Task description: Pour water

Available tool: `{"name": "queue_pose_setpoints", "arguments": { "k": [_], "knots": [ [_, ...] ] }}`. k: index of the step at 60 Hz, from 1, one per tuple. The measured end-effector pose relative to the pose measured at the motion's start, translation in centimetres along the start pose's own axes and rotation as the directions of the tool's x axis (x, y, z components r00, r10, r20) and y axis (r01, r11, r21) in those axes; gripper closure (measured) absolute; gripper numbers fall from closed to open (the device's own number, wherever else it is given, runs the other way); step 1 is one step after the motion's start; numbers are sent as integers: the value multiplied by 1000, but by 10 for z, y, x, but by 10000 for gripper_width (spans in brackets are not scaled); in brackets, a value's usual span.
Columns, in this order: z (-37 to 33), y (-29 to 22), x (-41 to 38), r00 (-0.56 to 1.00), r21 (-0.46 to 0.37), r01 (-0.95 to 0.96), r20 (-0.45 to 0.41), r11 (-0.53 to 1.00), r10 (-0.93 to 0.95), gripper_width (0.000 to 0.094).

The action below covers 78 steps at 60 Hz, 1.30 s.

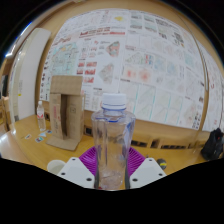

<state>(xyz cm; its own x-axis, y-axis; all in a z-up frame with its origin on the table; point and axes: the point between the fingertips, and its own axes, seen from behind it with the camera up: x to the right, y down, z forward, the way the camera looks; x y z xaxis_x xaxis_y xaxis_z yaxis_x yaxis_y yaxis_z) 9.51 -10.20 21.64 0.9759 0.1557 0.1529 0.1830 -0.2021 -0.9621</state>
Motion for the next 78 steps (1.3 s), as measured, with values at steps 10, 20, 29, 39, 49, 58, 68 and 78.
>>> {"name": "queue_pose_setpoints", "arguments": {
  "k": [10, 20, 29, 39, 49, 58, 68, 78],
  "knots": [
    [22, 69, -21, 996, -71, -81, 23, 994, 83, 597],
    [32, 114, -28, 990, -113, -136, 11, 984, 138, 588],
    [31, 110, -23, 988, -52, -155, -15, 987, 155, 552],
    [31, 113, -21, 987, -91, -155, -45, 984, 152, 400],
    [6, 119, -15, 985, -193, -155, -110, 969, 136, 92],
    [-51, 97, -22, 980, -209, -154, -154, 966, 123, 80],
    [-140, 76, -47, 975, -230, -163, -188, 960, 120, 85],
    [-225, 65, -77, 970, -234, -157, -217, 960, 106, 86]
  ]
}}
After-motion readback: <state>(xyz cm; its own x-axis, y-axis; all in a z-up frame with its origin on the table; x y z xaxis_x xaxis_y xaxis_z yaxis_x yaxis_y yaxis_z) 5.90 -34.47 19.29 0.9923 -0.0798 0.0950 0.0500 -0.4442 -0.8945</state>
